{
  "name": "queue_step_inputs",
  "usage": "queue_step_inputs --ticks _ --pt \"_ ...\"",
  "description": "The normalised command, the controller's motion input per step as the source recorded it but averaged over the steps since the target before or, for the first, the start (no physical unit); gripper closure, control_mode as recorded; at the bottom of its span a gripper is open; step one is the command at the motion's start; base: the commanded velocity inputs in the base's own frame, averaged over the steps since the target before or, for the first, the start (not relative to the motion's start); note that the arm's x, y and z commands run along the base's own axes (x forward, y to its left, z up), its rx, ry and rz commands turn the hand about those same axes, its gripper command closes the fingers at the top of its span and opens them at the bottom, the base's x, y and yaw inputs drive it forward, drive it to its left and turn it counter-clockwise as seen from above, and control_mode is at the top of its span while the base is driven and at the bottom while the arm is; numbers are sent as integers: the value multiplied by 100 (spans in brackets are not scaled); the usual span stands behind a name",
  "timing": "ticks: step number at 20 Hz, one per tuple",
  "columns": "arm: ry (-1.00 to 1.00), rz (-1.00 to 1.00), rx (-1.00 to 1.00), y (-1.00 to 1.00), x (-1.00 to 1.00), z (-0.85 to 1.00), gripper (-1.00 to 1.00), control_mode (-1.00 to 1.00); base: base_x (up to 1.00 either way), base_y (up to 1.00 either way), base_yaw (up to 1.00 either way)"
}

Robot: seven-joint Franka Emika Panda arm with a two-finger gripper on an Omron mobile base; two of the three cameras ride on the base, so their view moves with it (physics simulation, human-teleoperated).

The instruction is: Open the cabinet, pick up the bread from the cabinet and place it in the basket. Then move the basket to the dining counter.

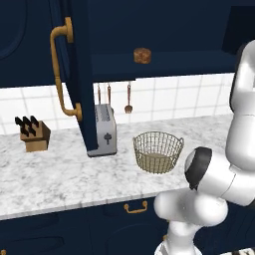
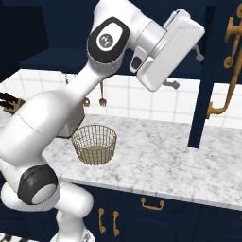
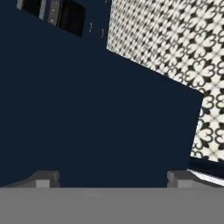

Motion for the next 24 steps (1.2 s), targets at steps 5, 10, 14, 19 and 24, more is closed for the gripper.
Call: queue_step_inputs --ticks 5,10,14,19,24 --pt "-6 33 0 98 -7 -14 -100 -100 0 0 0" --pt "1 65 -6 100 -59 0 -100 -100 0 0 0" --pt "4 82 -12 99 -55 0 -100 -100 0 0 0" --pt "8 88 -16 71 -44 0 -100 -100 0 0 0" --pt "14 80 -21 52 -21 0 -100 -100 0 0 0"
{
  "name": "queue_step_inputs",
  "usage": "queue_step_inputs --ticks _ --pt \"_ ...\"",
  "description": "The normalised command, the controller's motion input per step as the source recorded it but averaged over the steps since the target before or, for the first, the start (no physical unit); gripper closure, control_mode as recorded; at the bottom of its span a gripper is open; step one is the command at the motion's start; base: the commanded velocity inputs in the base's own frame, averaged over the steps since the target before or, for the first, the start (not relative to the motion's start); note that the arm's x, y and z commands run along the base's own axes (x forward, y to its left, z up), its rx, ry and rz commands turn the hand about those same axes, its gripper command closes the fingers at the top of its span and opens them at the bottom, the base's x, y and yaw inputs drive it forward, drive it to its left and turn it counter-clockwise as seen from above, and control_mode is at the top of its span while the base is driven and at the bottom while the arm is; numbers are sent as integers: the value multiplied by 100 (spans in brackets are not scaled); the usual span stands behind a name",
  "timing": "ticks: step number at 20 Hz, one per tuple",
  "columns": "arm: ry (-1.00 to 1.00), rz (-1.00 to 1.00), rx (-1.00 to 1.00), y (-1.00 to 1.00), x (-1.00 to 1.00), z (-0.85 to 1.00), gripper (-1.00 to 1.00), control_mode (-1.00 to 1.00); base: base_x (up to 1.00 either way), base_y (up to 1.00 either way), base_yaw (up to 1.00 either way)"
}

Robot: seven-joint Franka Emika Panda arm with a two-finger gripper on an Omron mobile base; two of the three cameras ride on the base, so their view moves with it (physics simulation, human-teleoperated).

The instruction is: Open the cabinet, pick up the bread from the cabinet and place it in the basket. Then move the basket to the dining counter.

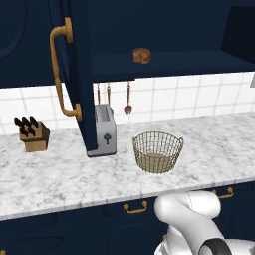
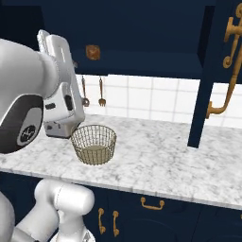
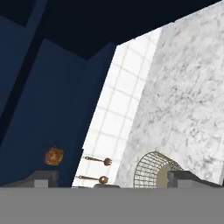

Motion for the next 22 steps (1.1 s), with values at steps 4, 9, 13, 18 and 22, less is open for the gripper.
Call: queue_step_inputs --ticks 4,9,13,18,22 --pt "11 83 -22 31 -10 -1 -100 -100 0 0 0" --pt "12 80 -21 31 -2 0 -100 -100 0 0 0" --pt "-3 40 -35 92 52 -5 -100 -100 0 0 0" --pt "-43 5 -47 100 81 -24 -100 -100 0 0 0" --pt "-42 0 -20 45 93 -11 -100 -100 0 0 0"
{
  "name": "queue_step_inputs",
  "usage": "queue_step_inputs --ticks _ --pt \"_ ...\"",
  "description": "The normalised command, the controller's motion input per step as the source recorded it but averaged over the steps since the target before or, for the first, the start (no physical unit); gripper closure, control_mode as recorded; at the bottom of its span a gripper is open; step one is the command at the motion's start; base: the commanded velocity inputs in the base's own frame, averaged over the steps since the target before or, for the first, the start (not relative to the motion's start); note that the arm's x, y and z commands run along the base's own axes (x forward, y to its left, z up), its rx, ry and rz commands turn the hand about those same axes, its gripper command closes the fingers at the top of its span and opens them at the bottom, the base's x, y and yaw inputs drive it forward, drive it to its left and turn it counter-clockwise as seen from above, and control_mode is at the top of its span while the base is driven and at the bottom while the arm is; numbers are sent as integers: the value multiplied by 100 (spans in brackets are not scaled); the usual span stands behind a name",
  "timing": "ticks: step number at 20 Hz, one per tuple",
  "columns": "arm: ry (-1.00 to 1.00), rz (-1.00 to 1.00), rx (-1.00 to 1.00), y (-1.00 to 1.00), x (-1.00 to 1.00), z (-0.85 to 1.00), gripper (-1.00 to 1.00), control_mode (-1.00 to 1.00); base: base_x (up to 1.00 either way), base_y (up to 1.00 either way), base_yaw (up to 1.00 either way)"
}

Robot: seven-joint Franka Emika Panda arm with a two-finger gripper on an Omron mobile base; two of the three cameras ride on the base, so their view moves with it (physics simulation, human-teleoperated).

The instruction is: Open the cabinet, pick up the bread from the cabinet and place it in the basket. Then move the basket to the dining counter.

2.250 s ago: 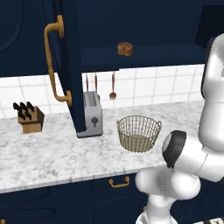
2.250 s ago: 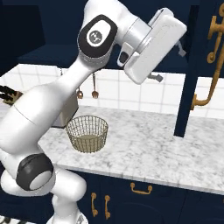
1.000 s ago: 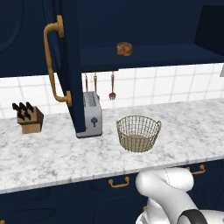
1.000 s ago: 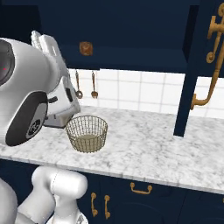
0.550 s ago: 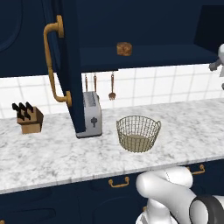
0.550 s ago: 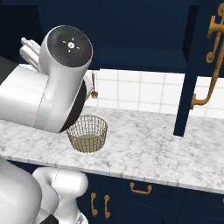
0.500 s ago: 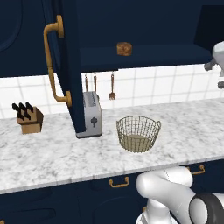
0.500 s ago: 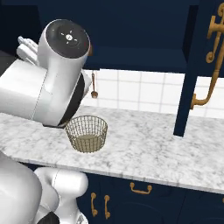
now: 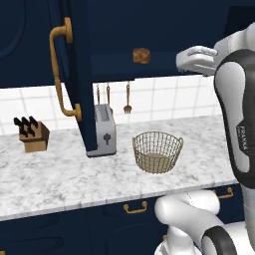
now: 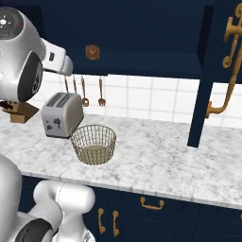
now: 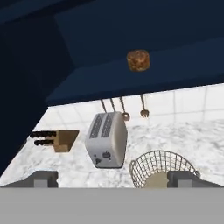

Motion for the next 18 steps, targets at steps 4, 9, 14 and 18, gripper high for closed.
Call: queue_step_inputs --ticks 4,9,14,18 --pt "-25 0 -3 1 97 0 -100 -100 0 0 0" --pt "3 0 -3 -14 77 40 -100 -100 0 0 0" --pt "0 2 -2 -36 79 0 -100 -100 0 0 0" --pt "1 6 -1 14 65 0 -100 -100 0 0 0"
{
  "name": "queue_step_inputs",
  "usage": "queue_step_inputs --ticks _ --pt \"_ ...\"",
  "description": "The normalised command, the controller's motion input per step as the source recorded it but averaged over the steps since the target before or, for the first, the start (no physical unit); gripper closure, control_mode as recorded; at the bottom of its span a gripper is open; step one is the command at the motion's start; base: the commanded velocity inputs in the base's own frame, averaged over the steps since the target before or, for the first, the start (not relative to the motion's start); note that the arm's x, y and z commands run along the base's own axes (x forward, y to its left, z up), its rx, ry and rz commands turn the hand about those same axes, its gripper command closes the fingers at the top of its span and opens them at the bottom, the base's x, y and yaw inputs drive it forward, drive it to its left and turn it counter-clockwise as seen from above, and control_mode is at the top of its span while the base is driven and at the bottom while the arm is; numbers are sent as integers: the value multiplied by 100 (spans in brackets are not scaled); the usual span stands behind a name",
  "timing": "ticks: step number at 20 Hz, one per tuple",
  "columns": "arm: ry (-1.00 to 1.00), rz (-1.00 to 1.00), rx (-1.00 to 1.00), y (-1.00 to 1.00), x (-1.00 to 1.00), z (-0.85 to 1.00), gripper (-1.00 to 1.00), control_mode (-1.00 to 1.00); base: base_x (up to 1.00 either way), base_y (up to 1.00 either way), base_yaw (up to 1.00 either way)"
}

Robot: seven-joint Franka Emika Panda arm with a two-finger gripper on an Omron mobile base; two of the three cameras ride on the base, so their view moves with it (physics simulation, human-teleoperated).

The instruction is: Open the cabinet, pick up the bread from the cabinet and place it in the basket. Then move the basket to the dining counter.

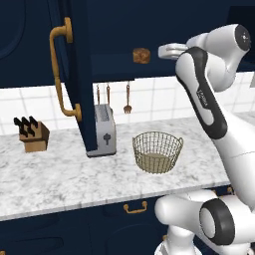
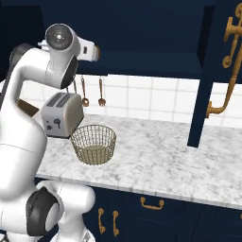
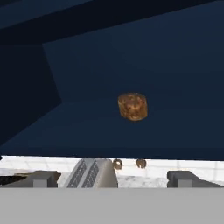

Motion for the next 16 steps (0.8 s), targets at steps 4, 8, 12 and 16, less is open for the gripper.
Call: queue_step_inputs --ticks 4,8,12,16 --pt "0 9 -2 1 58 0 -100 -100 0 0 0" --pt "0 2 -2 0 53 0 -100 -100 0 0 0" --pt "1 0 -6 0 43 -11 -100 -100 0 0 0" --pt "0 0 -6 0 43 -22 -100 -100 0 0 0"
